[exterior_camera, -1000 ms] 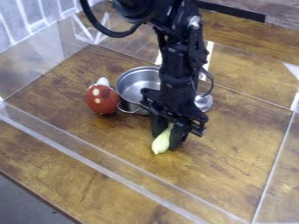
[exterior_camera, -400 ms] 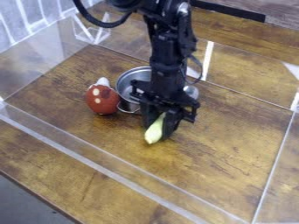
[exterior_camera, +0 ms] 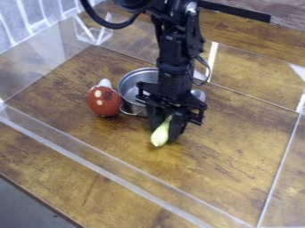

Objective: Move the green spoon to the left

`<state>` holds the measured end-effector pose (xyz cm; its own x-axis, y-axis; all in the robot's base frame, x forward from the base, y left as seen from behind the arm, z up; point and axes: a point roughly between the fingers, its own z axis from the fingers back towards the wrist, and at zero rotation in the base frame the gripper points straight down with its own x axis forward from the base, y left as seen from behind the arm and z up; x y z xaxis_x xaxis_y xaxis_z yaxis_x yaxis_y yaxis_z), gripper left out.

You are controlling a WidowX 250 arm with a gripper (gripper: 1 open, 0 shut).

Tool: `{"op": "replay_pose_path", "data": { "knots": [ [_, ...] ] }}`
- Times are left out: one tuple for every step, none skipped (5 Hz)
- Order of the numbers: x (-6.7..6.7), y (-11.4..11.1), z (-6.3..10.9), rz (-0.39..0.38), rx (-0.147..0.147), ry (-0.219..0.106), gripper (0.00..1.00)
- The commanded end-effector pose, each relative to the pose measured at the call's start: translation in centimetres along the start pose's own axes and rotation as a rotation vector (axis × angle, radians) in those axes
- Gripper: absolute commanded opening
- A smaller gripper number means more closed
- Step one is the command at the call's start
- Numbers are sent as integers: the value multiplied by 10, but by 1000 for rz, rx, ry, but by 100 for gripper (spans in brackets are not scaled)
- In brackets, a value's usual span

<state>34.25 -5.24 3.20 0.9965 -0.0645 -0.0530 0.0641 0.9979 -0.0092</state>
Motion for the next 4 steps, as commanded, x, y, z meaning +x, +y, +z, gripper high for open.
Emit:
{"op": "replay_pose_path", "data": {
  "knots": [
    [7, -12, 17, -58, -9, -46, 0],
    [0, -11, 15, -65, -13, -39, 0],
    [-7, -10, 15, -63, -14, -32, 0],
    [-13, -7, 19, -65, -13, -31, 0]
  ]
}}
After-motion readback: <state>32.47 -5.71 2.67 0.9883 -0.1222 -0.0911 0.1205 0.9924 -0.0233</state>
